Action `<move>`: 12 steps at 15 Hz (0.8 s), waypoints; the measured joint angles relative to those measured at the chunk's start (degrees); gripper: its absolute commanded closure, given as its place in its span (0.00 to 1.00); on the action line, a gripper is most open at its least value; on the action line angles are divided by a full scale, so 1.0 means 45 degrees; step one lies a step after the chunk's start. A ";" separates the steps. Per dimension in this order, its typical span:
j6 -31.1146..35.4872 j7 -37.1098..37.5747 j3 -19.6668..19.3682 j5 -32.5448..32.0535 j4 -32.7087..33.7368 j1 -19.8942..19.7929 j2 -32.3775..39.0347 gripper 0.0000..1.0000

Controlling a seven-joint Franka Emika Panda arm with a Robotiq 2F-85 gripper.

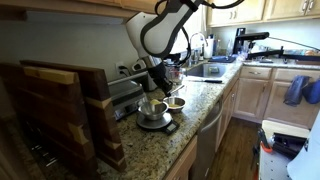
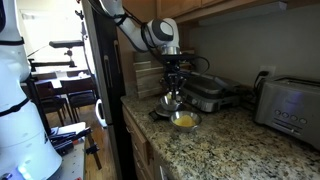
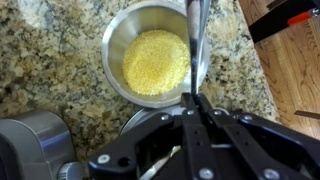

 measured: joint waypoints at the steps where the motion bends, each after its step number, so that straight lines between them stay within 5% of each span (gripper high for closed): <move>1: 0.0000 0.0030 0.0026 -0.0225 0.0000 0.0116 0.0077 0.98; 12: 0.0595 0.2560 0.0100 -0.4771 0.0000 0.0953 0.0827 0.98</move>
